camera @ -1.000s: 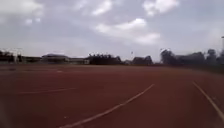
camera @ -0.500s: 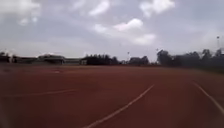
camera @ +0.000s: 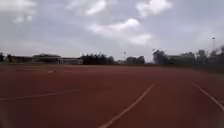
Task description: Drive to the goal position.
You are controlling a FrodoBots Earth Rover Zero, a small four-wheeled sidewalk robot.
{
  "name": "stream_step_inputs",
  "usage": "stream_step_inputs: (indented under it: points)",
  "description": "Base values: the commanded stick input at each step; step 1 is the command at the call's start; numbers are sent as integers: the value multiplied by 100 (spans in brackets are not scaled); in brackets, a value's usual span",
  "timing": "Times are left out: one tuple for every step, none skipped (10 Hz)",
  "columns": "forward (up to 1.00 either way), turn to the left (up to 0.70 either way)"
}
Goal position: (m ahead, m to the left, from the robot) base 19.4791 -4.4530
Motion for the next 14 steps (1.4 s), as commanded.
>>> stream_step_inputs:
  points:
    - [45, -27]
    - [45, -27]
    - [45, -27]
    - [45, -27]
    - [45, -27]
    - [45, -27]
    - [45, -27]
    - [45, -27]
    - [45, -27]
    - [45, -27]
    - [45, -27]
    - [45, -27]
    - [45, -27]
    - [45, -27]
